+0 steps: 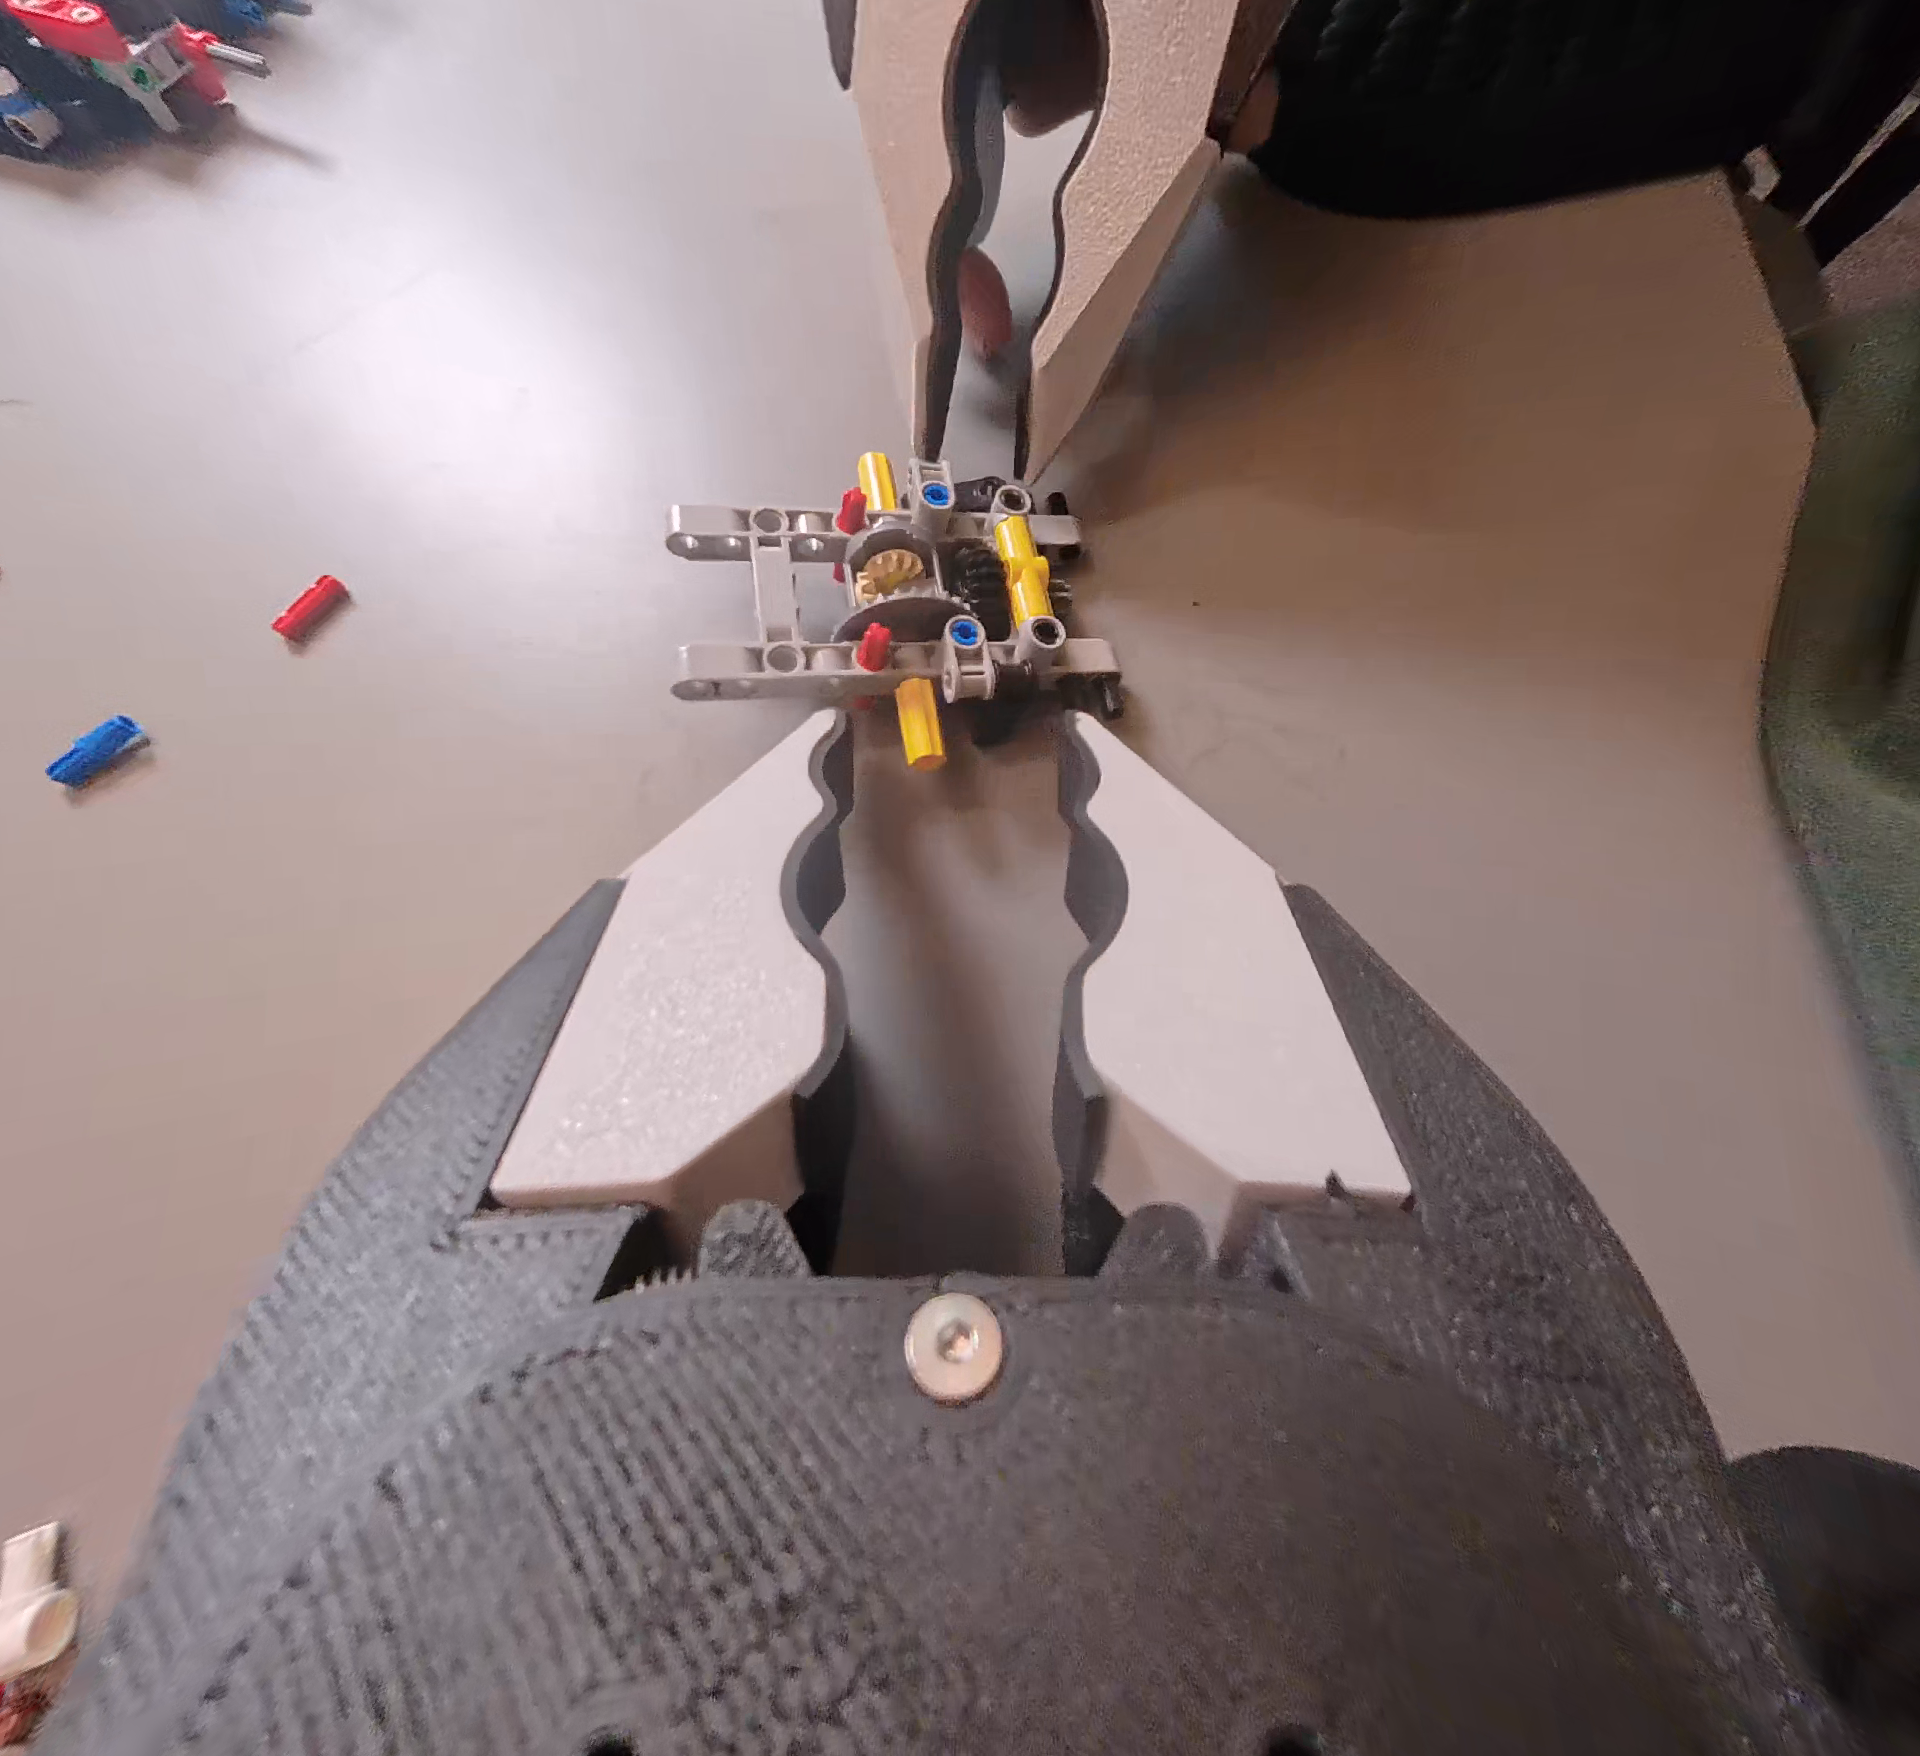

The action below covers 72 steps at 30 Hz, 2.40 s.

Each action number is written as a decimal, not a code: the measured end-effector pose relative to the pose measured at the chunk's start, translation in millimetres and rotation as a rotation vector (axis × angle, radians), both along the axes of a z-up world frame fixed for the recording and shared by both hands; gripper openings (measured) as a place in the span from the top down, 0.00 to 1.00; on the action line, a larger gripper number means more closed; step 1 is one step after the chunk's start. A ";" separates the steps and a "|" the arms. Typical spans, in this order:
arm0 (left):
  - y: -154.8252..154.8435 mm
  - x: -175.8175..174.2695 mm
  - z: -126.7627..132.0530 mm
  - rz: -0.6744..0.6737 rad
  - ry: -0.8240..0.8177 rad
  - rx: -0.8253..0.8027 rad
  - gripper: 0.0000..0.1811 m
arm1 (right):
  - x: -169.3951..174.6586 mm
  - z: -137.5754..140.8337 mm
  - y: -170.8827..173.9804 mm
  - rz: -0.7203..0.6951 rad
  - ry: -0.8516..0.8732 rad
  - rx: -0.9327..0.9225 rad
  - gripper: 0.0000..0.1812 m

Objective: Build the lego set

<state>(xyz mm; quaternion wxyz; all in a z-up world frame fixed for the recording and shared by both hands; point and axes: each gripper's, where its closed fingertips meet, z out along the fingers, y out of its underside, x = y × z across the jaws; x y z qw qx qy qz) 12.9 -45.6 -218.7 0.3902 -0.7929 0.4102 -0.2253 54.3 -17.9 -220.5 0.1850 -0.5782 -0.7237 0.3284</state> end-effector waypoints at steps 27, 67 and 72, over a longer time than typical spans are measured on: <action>1.9 13.6 -0.4 0.052 0.010 -0.018 0.66 | 5.7 -1.5 -2.3 0.165 0.071 0.173 0.84; 17.8 -1.3 6.3 0.140 -0.157 -0.119 0.79 | -2.9 12.8 -12.1 0.172 0.238 0.184 0.86; 14.7 0.8 11.8 0.138 -0.281 -0.215 0.79 | -8.0 12.5 -8.8 0.189 0.294 0.308 0.86</action>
